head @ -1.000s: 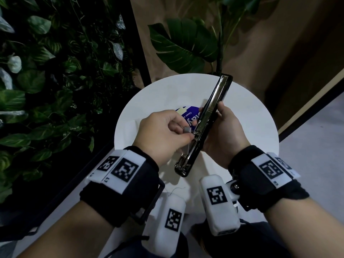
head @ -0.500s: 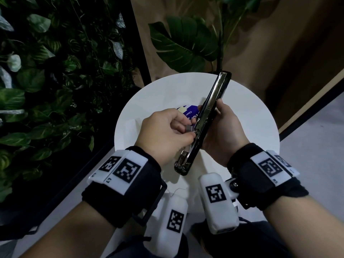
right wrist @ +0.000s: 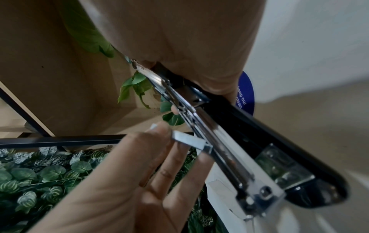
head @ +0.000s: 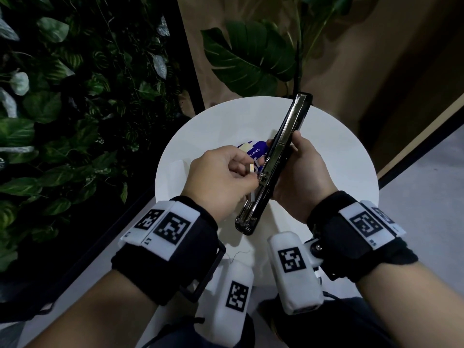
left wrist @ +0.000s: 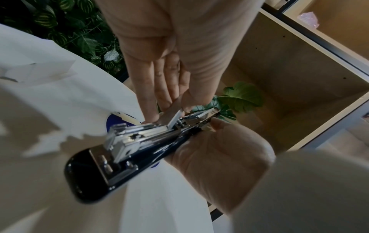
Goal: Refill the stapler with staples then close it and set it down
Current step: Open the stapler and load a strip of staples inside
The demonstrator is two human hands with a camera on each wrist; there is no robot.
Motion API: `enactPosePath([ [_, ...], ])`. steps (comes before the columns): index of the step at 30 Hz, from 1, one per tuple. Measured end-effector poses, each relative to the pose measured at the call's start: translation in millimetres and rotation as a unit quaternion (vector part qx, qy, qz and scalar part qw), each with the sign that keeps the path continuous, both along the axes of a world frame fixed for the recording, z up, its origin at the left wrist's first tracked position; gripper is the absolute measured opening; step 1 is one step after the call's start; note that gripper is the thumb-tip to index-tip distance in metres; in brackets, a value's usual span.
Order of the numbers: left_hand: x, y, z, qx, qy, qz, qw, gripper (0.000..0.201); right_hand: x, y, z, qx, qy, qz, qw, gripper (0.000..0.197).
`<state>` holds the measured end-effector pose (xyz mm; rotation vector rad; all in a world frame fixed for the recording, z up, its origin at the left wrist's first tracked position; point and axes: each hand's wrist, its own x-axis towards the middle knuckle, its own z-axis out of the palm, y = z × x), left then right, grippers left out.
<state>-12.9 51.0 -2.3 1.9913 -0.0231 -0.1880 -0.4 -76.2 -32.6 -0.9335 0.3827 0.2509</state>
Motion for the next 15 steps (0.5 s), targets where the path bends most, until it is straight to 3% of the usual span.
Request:
enactPosePath([
  [10,-2.3,-0.8,-1.0,0.058,-0.046,-0.018,0.997,0.016,2.2,-0.6,2.7,0.019,-0.003,-0.008,1.000,0.039],
  [15,-0.9,1.8,3.7,0.046,-0.032,-0.024,0.998,0.019,2.3,-0.6,3.5,0.023,-0.008,-0.009,1.000,0.041],
])
